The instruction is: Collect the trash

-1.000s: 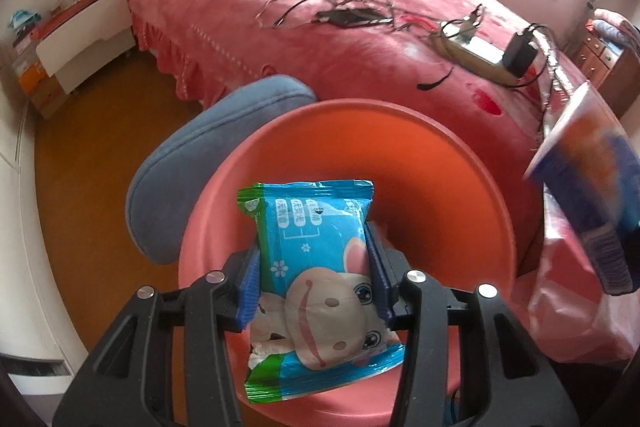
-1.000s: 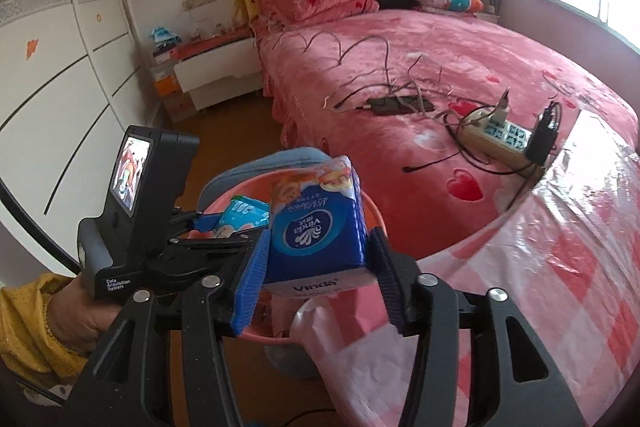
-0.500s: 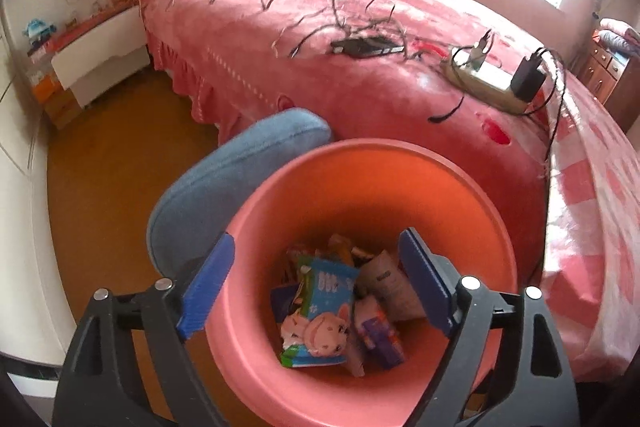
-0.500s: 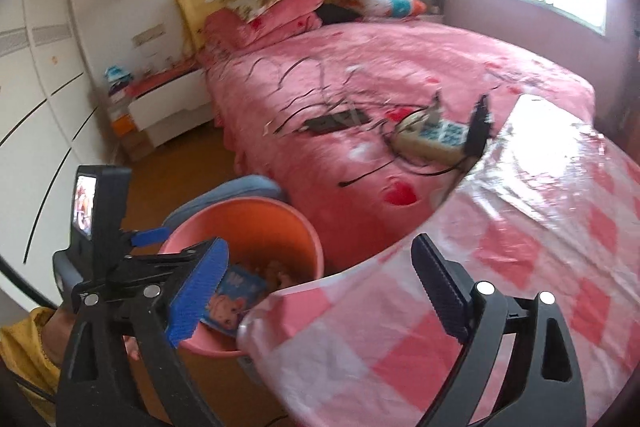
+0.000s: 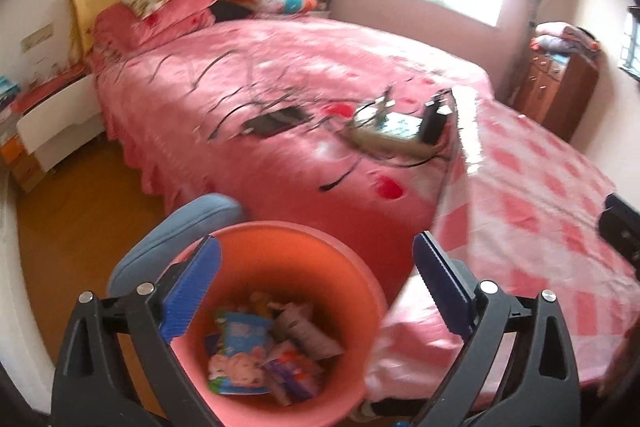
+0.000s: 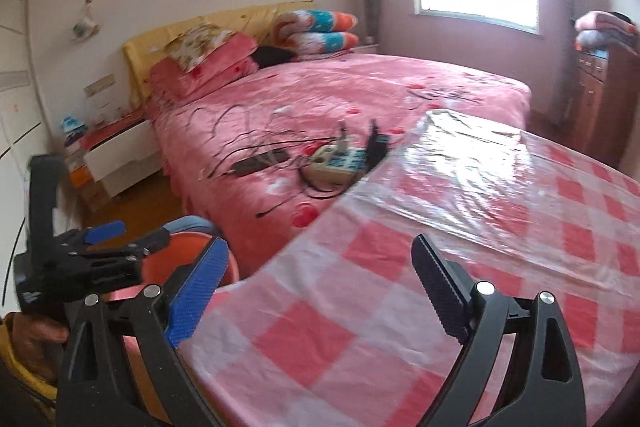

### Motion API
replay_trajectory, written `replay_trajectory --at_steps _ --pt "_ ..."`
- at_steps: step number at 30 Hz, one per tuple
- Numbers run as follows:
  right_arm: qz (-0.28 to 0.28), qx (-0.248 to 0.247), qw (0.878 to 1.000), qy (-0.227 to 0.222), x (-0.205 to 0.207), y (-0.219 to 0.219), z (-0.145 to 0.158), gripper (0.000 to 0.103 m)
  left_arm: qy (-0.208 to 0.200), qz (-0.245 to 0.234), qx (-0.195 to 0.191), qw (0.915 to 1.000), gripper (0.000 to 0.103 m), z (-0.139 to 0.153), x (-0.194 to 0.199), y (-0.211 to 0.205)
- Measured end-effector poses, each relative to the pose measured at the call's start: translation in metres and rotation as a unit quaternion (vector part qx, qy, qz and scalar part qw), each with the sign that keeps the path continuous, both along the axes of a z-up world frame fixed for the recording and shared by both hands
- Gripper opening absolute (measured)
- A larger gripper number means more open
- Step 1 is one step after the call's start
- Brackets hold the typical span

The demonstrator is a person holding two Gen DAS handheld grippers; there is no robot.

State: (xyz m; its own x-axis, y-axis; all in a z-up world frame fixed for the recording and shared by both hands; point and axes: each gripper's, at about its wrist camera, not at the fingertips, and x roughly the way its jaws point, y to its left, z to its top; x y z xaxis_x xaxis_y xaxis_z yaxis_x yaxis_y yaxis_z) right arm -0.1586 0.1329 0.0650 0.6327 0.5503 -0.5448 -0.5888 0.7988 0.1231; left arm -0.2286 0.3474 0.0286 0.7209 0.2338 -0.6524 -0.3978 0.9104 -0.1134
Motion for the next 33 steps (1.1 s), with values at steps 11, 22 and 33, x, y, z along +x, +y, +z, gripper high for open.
replay_trajectory --at_steps 11,22,33 --pt "-0.078 -0.004 0.996 -0.033 0.000 -0.063 0.002 0.094 -0.032 -0.091 -0.006 0.9953 0.099 0.022 0.027 -0.073" --pt "-0.155 0.005 0.987 -0.040 0.002 -0.128 0.005 0.094 -0.068 -0.143 -0.004 0.9873 0.099 0.038 0.050 -0.133" --pt "-0.230 0.012 0.972 -0.045 0.002 -0.194 0.003 0.094 -0.081 -0.194 0.018 0.9775 0.099 0.048 0.069 -0.191"
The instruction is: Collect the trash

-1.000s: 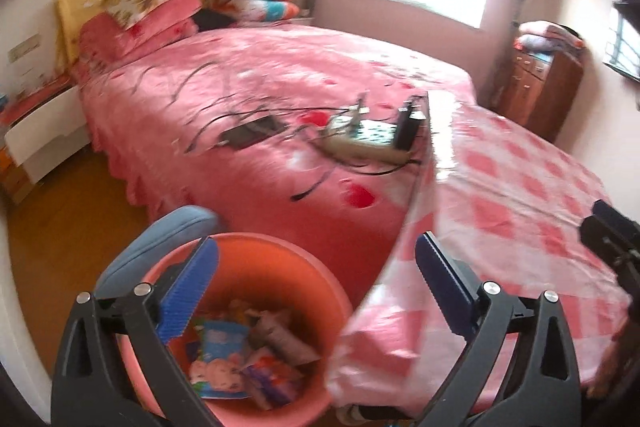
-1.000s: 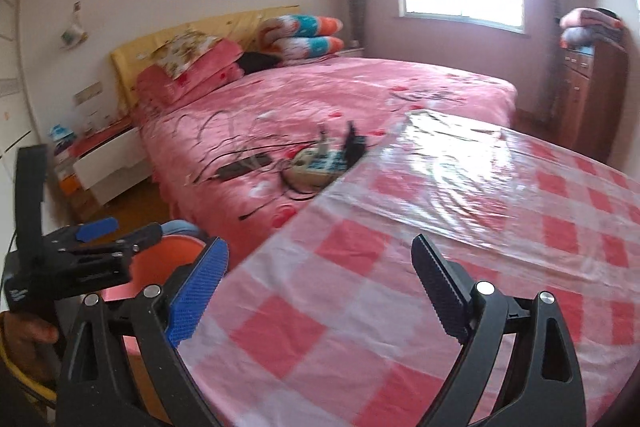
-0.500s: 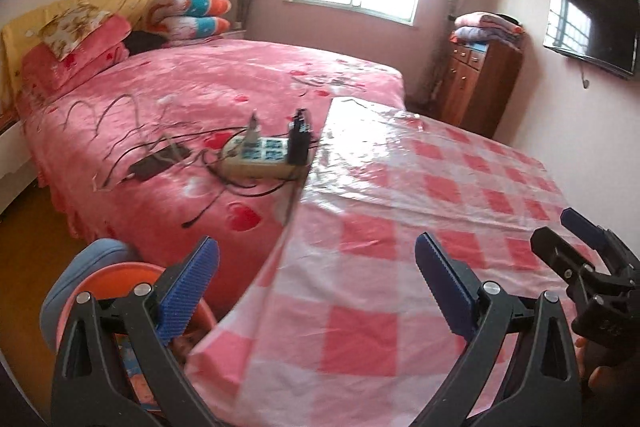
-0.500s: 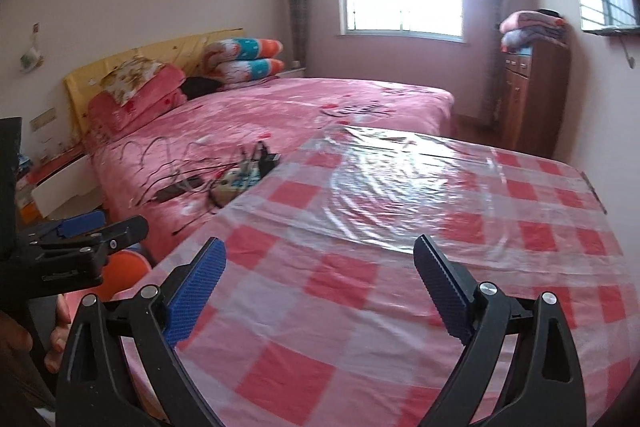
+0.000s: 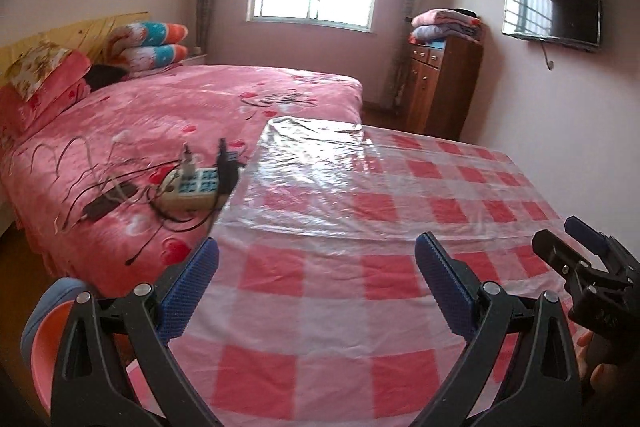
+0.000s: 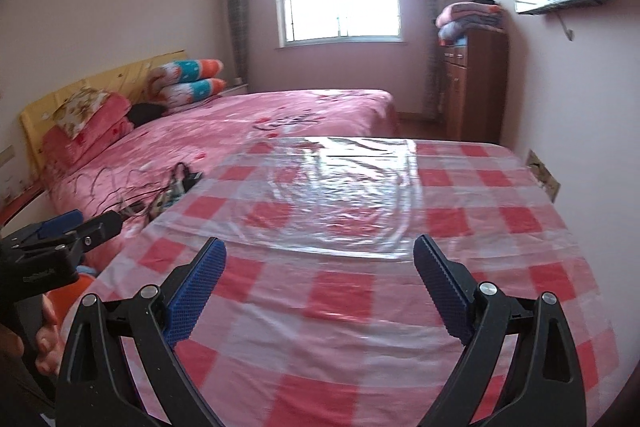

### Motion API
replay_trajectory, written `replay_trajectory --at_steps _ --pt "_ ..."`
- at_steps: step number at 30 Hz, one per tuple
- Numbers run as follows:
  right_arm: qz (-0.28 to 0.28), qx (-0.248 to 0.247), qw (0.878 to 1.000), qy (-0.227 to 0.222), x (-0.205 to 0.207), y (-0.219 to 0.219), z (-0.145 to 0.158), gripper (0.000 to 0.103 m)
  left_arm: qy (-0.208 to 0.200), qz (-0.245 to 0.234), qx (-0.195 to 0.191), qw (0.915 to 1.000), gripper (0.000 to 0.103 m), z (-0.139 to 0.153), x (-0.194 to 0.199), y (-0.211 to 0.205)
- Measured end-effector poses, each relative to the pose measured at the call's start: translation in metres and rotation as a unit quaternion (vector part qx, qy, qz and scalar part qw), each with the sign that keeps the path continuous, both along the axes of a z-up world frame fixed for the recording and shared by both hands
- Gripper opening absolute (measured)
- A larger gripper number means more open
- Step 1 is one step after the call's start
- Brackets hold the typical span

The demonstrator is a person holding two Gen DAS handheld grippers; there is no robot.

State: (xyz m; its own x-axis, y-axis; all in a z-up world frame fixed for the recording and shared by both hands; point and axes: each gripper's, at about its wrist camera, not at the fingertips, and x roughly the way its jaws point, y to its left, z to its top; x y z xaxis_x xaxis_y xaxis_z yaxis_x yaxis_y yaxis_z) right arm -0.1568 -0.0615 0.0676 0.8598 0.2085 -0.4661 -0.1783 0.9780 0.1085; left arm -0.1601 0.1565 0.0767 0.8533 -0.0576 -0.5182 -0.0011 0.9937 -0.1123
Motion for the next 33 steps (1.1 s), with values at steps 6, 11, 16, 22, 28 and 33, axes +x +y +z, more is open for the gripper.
replay_trajectory --at_steps 6,11,16,22,28,33 --pt "-0.037 0.009 0.999 -0.003 -0.001 -0.034 -0.003 0.094 -0.008 -0.026 -0.004 0.9996 0.099 0.004 0.008 -0.026" --pt "-0.057 0.012 0.998 -0.007 -0.002 -0.054 -0.004 0.094 -0.004 -0.040 0.006 0.9992 0.099 0.002 0.016 -0.050" --pt "-0.074 0.018 0.997 -0.008 -0.002 -0.070 -0.006 0.094 0.002 -0.048 0.014 0.9988 0.099 0.000 0.020 -0.066" --pt "-0.091 0.026 0.995 -0.009 -0.002 -0.086 -0.009 0.094 0.019 -0.046 0.017 0.9986 0.099 -0.004 0.027 -0.078" --pt "-0.105 0.029 0.994 -0.008 -0.001 -0.098 -0.011 0.094 0.035 -0.041 0.010 0.9985 0.099 -0.007 0.033 -0.085" --pt "-0.110 0.028 0.993 -0.007 -0.001 -0.105 -0.013 0.094 0.048 -0.044 -0.003 0.9979 0.099 -0.010 0.039 -0.091"
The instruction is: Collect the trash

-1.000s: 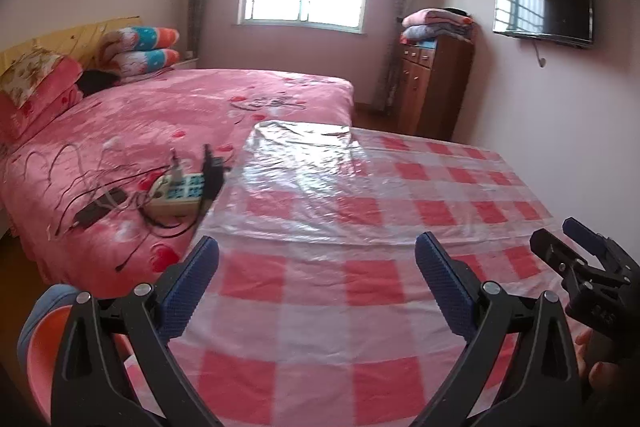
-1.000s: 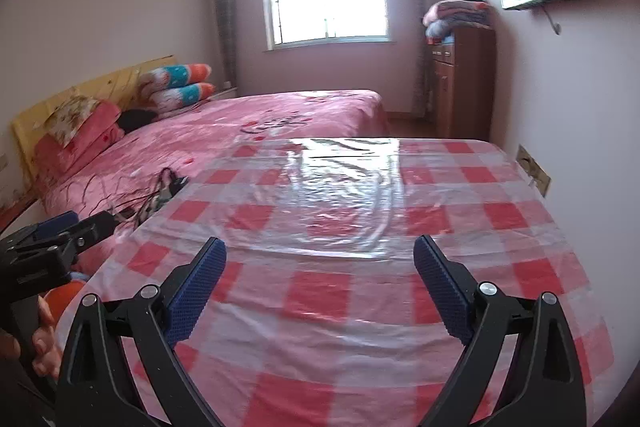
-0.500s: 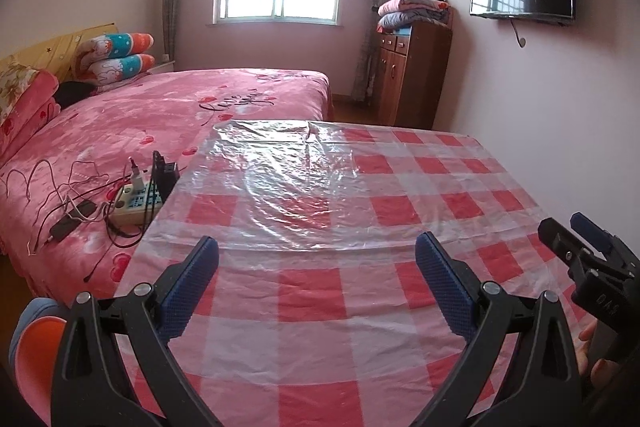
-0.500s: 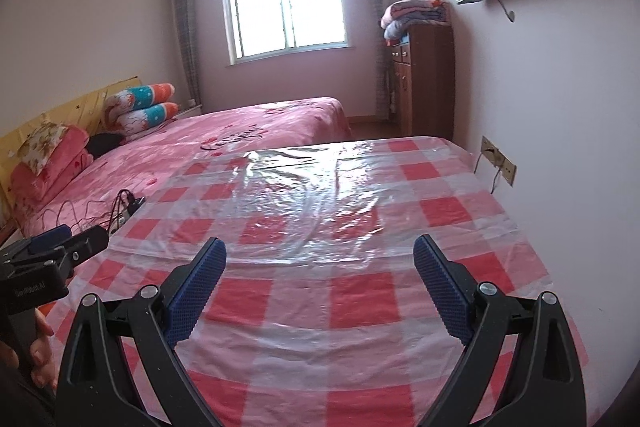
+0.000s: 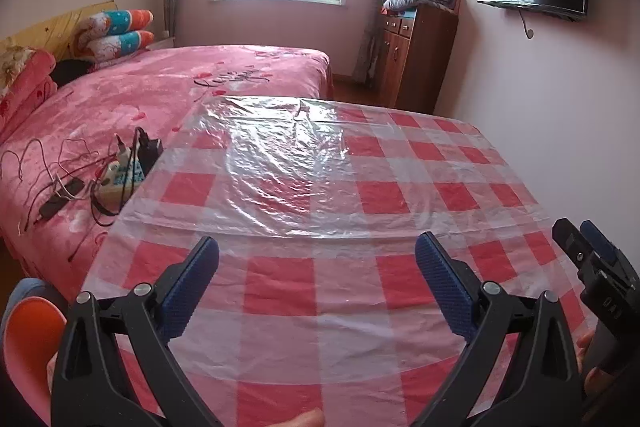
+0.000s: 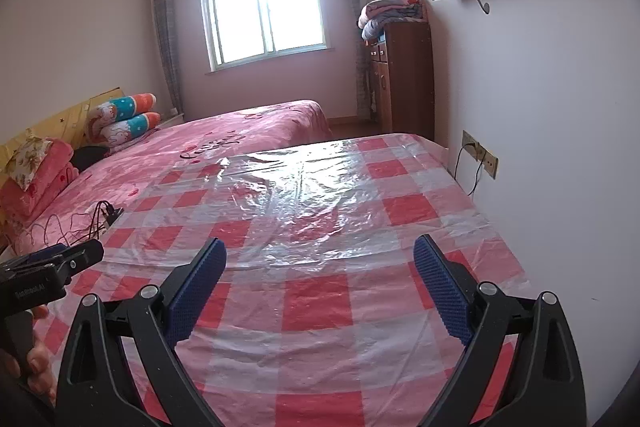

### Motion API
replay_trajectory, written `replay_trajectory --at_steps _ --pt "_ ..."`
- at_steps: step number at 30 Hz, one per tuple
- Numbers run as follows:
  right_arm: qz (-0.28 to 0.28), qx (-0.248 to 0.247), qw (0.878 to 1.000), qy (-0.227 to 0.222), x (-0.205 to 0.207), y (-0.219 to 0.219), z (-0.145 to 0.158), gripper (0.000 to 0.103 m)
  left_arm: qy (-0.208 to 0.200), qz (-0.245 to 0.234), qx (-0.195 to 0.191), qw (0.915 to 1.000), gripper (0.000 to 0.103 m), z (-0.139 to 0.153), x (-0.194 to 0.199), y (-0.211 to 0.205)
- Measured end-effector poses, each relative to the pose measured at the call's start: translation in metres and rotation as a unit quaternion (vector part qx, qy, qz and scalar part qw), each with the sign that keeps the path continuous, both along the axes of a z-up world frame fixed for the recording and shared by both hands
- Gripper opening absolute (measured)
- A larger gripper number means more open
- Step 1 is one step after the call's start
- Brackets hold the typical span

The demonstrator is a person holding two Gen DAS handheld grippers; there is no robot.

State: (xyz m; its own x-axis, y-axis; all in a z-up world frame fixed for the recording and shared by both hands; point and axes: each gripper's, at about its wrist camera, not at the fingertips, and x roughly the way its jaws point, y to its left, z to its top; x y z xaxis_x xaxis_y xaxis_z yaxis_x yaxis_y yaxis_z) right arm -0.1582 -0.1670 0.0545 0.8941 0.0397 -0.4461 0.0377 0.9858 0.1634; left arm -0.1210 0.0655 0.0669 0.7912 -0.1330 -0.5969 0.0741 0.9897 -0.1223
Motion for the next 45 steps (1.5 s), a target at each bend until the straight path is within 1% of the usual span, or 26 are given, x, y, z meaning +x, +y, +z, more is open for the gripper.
replay_trajectory --at_steps 7,11,18,29,38,41,42,45 --pt "-0.001 0.001 1.000 -0.003 -0.003 -0.006 0.000 0.094 -0.006 0.004 -0.009 0.9999 0.099 0.001 0.002 -0.009" --pt "-0.001 0.004 1.000 -0.002 -0.002 -0.009 -0.001 0.094 -0.015 0.002 -0.004 0.9999 0.099 0.002 0.002 -0.017" --pt "-0.002 0.010 1.000 -0.004 -0.004 -0.015 -0.001 0.094 -0.014 -0.004 0.002 0.9999 0.099 0.002 0.002 -0.028" --pt "0.001 0.013 1.000 -0.003 -0.003 -0.016 -0.002 0.094 -0.008 -0.007 0.009 0.9999 0.099 -0.002 0.004 -0.034" --pt "0.005 0.020 1.000 0.011 0.003 -0.016 -0.005 0.094 -0.010 -0.006 0.011 0.9999 0.099 -0.007 0.009 -0.036" --pt "0.008 0.027 0.999 0.022 0.009 -0.018 -0.007 0.094 0.009 -0.011 0.017 0.9998 0.099 -0.013 0.019 -0.036" --pt "0.012 0.034 0.999 0.034 0.014 -0.019 -0.009 0.094 0.017 -0.012 0.016 0.9997 0.099 -0.015 0.023 -0.036" --pt "0.017 0.048 0.996 0.068 0.025 -0.020 -0.015 0.094 0.055 -0.009 0.034 0.9979 0.099 -0.029 0.043 -0.037"
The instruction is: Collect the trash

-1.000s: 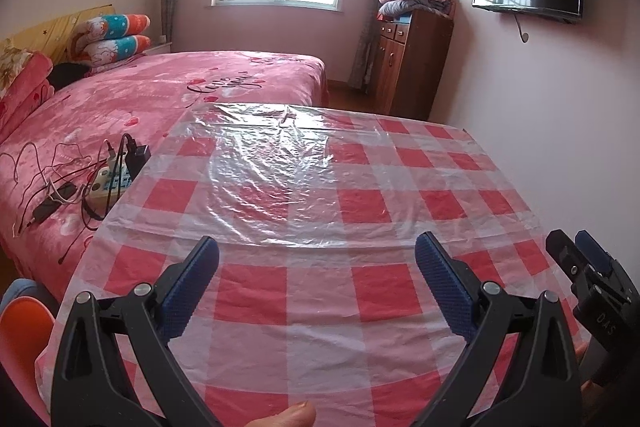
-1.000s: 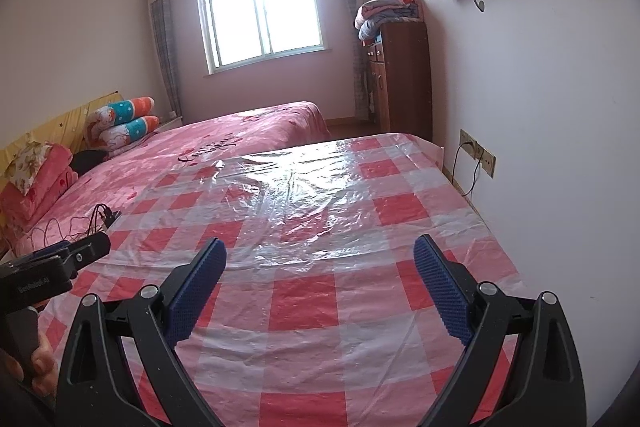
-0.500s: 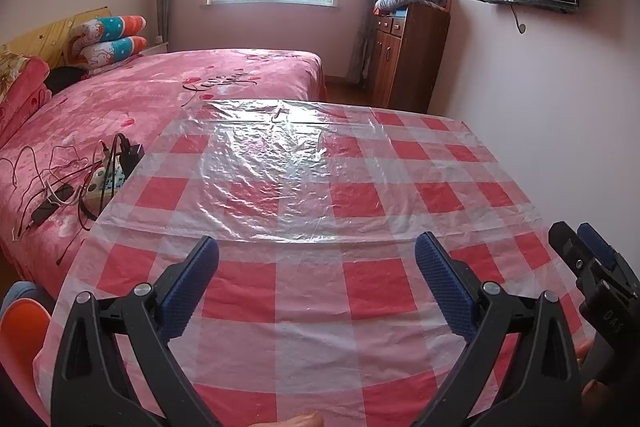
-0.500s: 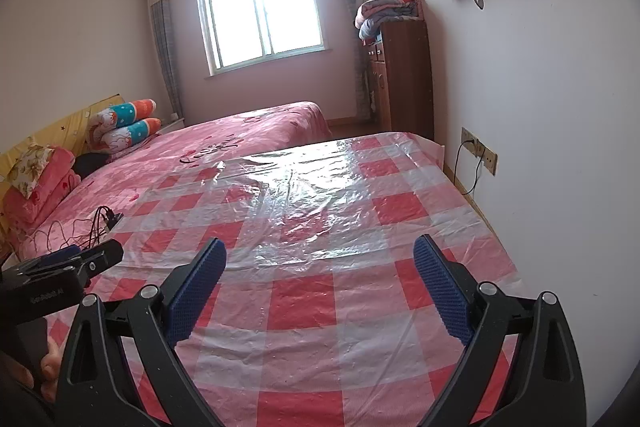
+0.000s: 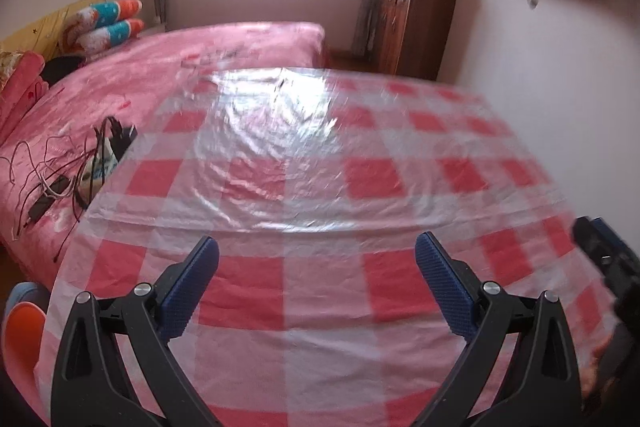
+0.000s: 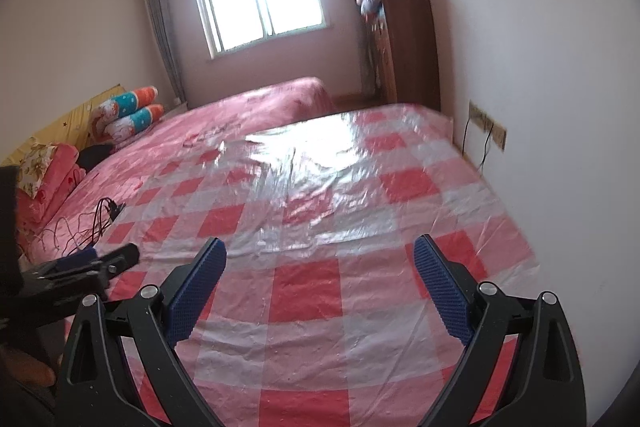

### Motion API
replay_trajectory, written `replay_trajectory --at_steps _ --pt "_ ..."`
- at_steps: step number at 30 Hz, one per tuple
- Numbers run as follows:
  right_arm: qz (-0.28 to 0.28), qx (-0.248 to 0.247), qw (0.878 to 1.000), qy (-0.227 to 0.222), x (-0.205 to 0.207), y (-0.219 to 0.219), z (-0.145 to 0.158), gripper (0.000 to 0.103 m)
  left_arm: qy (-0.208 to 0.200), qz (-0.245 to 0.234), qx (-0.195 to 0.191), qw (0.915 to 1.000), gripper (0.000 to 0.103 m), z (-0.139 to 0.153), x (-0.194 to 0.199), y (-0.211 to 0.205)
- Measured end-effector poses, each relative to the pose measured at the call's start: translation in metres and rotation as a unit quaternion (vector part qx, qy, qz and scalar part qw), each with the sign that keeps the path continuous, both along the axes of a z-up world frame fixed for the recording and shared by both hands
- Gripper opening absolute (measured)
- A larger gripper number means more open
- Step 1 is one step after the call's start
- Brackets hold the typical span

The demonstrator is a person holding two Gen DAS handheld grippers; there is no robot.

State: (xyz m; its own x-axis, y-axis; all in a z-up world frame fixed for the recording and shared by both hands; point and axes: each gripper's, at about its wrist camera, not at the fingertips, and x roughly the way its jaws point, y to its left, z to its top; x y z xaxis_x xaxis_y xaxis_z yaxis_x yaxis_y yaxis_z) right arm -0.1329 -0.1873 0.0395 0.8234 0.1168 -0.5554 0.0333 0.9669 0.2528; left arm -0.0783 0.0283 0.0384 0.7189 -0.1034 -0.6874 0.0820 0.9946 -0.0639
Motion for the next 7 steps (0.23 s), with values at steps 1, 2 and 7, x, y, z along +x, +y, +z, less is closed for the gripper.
replay_trajectory --at_steps 1,2,7 --pt "0.004 0.003 1.000 0.017 0.006 0.000 -0.003 0.094 0.014 0.004 0.004 0.9999 0.099 -0.006 0.007 0.000" --pt "0.007 0.002 0.999 0.033 0.013 0.001 -0.006 0.094 0.028 0.011 0.008 0.9995 0.099 -0.011 0.014 0.000" --pt "0.011 -0.017 0.995 0.101 0.042 0.009 -0.024 0.094 0.072 0.023 0.020 0.9969 0.099 -0.032 0.040 -0.008"
